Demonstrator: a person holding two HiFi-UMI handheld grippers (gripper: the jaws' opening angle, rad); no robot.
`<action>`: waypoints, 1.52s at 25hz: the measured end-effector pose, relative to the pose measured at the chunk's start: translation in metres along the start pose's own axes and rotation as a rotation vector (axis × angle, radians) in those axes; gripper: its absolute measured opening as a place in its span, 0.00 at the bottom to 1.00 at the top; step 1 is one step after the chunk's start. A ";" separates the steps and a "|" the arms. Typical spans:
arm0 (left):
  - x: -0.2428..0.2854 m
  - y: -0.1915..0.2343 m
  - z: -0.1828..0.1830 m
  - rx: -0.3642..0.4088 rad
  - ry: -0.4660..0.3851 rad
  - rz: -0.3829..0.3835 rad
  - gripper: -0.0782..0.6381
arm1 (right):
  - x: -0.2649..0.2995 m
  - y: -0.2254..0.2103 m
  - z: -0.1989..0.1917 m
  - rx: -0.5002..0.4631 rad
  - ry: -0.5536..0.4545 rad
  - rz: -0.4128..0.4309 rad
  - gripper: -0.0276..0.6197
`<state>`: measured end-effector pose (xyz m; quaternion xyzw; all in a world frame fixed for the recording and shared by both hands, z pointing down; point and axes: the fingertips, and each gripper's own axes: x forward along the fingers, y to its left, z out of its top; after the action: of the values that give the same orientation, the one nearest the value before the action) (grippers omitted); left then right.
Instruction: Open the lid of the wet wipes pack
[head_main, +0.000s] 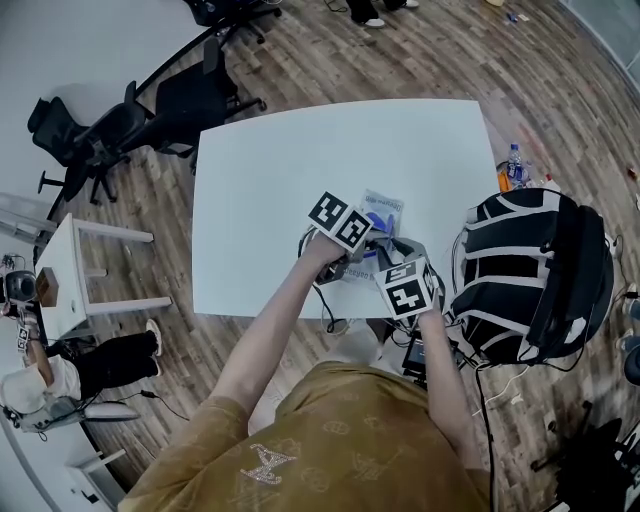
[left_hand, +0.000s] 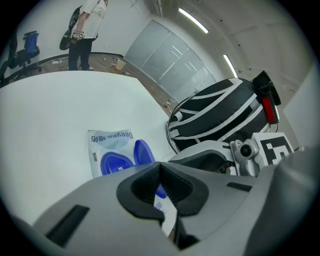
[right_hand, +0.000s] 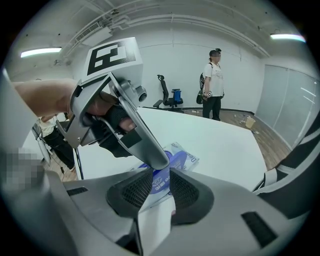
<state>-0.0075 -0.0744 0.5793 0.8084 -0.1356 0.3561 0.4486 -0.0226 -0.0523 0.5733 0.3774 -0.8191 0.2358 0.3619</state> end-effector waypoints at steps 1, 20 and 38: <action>0.000 0.001 0.000 -0.004 -0.004 -0.002 0.12 | 0.001 0.000 0.000 0.002 0.002 0.001 0.18; -0.019 -0.003 0.014 -0.022 -0.127 -0.035 0.12 | -0.004 -0.006 -0.007 0.015 0.020 -0.014 0.18; -0.035 0.023 -0.020 -0.027 -0.283 0.110 0.12 | -0.013 -0.042 -0.031 0.088 0.001 -0.153 0.18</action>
<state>-0.0540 -0.0740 0.5763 0.8358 -0.2466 0.2607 0.4155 0.0290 -0.0516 0.5872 0.4544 -0.7765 0.2434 0.3623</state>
